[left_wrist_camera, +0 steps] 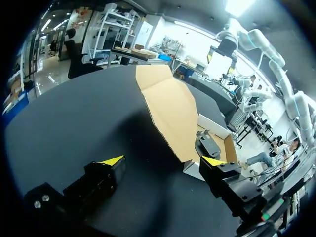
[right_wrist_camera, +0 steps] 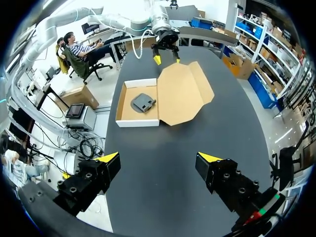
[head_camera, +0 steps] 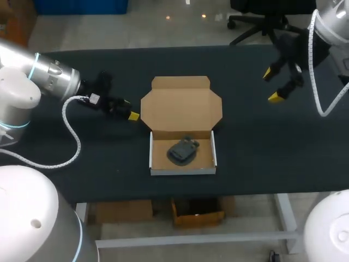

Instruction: Assemble the packaging by folding the flat box into shape, placing the metal phone stand inside, and closing the box properly

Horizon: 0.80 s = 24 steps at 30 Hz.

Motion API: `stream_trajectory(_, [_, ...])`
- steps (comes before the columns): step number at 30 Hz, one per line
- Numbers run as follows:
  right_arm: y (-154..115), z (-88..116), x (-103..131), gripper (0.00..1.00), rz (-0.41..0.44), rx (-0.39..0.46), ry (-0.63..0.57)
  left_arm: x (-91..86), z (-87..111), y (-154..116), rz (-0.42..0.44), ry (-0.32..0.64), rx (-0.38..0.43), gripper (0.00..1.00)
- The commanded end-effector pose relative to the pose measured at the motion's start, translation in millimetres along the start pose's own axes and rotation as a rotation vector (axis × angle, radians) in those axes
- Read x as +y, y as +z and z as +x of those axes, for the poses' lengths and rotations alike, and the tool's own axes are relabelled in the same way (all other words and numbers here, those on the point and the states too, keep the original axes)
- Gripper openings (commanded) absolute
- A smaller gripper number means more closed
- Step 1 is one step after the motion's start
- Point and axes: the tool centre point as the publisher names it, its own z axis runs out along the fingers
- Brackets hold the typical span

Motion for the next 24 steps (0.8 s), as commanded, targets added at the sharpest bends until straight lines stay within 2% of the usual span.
stream_trajectory(1, [1, -3, 5, 1.00, 0.014, 0.002, 0.003, -9.1, -8.3, 10, -0.020, 0.000, 0.088, 1.00])
stream_trajectory(4, [2, -4, 5, 1.00, 0.026, -0.005, 0.011, -14.2, -8.4, 15, -0.020, -0.011, 0.128, 1.00])
stream_trajectory(17, [5, -9, 5, 1.00, 0.050, -0.015, 0.028, -25.7, 1.6, 30, -0.030, -0.033, 0.194, 1.00])
stream_trajectory(21, [7, -11, 5, 1.00, 0.051, -0.014, 0.032, -29.5, 6.8, 35, -0.036, -0.020, 0.220, 0.85])
stream_trajectory(24, [7, -11, 5, 1.00, 0.052, -0.014, 0.034, -31.5, 10.4, 40, -0.048, -0.016, 0.232, 0.78])
